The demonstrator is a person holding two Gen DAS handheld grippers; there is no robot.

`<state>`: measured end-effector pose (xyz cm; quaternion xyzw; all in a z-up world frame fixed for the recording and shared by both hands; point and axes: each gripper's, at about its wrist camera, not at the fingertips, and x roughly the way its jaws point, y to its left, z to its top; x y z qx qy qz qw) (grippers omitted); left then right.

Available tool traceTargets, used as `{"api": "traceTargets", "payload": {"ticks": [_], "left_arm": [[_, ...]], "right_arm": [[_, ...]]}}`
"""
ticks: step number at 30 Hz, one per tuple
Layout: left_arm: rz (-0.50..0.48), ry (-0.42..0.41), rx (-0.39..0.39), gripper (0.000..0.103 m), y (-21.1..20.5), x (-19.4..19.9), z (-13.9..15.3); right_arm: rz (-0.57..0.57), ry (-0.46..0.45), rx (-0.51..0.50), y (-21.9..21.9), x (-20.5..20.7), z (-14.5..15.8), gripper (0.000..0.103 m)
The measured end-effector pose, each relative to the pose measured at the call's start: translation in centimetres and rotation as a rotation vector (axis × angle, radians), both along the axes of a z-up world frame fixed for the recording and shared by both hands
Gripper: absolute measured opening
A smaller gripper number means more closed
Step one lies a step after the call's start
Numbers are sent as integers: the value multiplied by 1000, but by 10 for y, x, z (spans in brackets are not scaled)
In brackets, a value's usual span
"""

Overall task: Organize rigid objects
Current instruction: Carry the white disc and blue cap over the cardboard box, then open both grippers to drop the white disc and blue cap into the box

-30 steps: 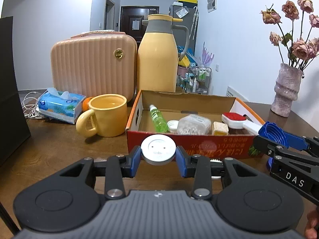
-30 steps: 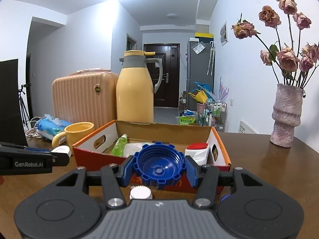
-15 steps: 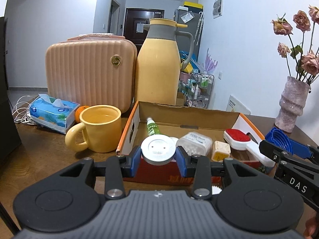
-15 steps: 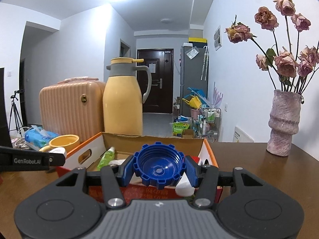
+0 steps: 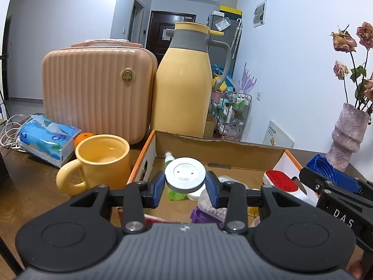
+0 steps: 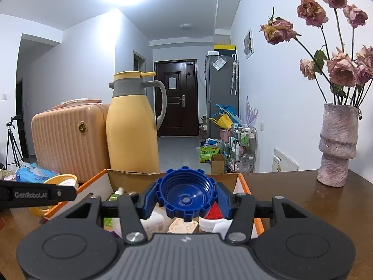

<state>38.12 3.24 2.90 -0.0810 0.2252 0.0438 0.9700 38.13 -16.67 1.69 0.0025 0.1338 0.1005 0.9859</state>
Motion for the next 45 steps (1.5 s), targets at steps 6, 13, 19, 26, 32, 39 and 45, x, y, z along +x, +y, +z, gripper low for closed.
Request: {"api": "traceTargets", "payload": {"ticks": [6,13,19,26,32,39,45], "left_arm": [[2,0,1,39,0,20,-2],[3,5,11,39,0,40,-5],[2,30,25,39,0,59,-12],[-5,40,41,39,2,73,-19],[29,34,53,80,6,76,-20],[111,15,38,103,17,73,-19],[114,28,39,103,20,74,-20]], "right_arm": [[6,12,0,2,19,-1,53],[6,20,-4,7,36,-2,53],[17,45,-30,14,59,-5,53],[30,80,-55,19,77,-12,53],[38,126,-68,18,88,-16,78],[-5,137,-61,10,88,-18,103],[-20,130,-38,4,86,-18,103]]}}
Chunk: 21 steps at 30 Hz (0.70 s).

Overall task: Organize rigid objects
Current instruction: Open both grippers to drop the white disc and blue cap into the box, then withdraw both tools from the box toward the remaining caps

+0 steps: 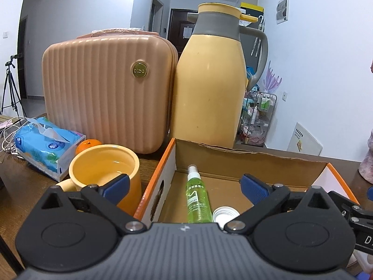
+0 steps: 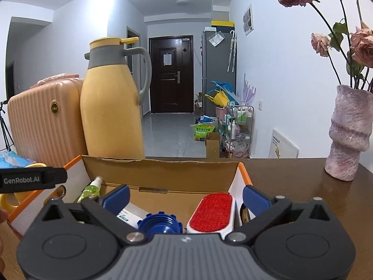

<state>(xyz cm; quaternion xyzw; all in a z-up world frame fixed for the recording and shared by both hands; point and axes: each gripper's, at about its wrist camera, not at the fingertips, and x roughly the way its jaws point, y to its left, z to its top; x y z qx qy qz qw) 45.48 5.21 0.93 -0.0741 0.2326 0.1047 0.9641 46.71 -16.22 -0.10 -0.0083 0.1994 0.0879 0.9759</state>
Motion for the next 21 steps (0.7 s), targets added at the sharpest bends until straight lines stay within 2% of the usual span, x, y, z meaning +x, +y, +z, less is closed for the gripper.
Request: {"api": "traceTargets", "payload": {"ticks": [9,15,21], "left_arm": [[12,-16,21,103,-6,-7,1],[13,-41,54,103,-9,-25,1],[9,-57,30,103,-4,-48,0]], "right_arm": [[-12,-32,-2,-4,-8,1,103],[-21,-82,-6,-10,-29,-2,103],[-31,-141,-24,-17,-57,-2,103]]}}
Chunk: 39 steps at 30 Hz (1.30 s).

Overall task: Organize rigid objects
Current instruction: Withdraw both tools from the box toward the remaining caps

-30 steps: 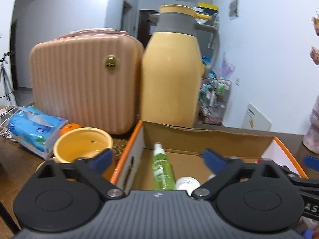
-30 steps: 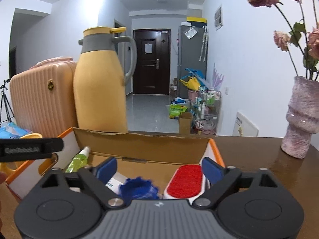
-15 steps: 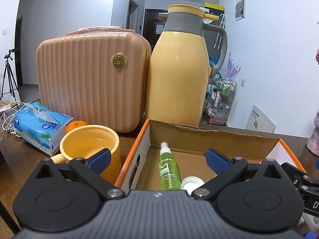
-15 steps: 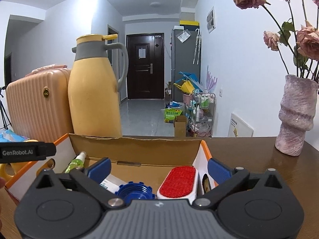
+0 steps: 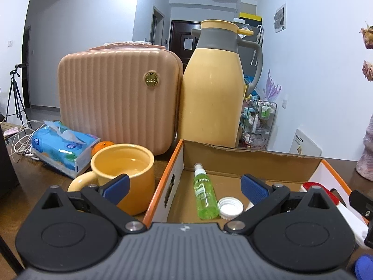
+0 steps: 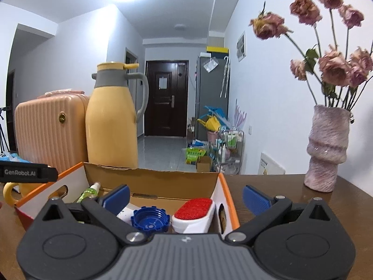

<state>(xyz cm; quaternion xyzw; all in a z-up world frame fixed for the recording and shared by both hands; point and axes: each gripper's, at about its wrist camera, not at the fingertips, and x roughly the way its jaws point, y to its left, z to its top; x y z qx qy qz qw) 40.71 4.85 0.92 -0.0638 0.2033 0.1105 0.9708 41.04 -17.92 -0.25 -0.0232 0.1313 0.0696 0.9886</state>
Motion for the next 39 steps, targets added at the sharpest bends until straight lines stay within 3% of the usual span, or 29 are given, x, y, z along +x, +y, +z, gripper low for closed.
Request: {"api": "traceTargets", "payload": {"ticks": [8,23,39], "left_arm": [[-10,7,15,103,-3,-32,-4],[-43,37,24,103,-15,-91,-13],[-209,145,21,103,-52,-129,-34]], "right_arm": [[-12,-44,-9,-12,-36,-3,103],[-31,-20,-35,-28,-93,-14,103],[-60,82,-60,-49,-141,-33,103]]}}
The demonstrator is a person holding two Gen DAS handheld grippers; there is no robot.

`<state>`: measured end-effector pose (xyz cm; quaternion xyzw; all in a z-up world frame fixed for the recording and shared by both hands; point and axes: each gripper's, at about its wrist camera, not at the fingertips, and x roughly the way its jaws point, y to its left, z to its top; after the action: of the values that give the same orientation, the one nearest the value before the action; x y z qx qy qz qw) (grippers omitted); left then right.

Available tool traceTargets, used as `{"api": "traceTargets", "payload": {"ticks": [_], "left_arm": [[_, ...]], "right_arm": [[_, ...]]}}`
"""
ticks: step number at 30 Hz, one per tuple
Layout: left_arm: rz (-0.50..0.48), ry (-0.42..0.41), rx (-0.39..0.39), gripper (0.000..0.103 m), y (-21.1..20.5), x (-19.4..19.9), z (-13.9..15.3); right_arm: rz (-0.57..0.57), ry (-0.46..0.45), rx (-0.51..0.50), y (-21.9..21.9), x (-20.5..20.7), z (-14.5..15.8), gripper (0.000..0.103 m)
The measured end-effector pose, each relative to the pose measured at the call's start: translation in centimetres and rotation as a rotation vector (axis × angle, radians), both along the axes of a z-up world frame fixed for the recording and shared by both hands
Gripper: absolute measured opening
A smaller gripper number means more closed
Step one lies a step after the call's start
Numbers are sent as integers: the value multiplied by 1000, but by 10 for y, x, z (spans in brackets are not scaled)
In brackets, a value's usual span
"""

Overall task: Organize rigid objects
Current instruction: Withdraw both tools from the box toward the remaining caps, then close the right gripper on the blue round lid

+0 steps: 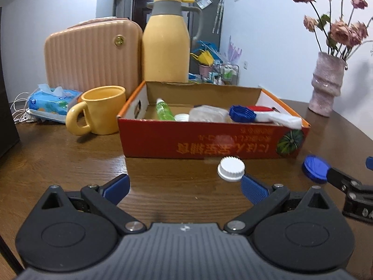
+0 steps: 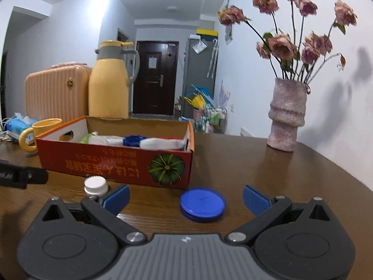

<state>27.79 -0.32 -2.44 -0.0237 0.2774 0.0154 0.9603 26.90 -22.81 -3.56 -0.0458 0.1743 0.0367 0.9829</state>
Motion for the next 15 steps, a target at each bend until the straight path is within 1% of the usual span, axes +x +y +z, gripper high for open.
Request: {"api": "traceTargets", "payload": {"ticks": [3,9,13,15], "left_arm": [[-5,11,2,103,-2,1,-2],[-13,43,-2,103,-3,8,-7],[-14,58,-1,103,-5,12,-10],[-11,65,-1,103,-5,13,-12]], "right_arm": [[-22,39,8,-4,8,-3,103],[-65,179,2,-18,42,-17,103],[-97,281,51,-28,69,-26,103],[-99,299,71,-30,79,-28,103]]}}
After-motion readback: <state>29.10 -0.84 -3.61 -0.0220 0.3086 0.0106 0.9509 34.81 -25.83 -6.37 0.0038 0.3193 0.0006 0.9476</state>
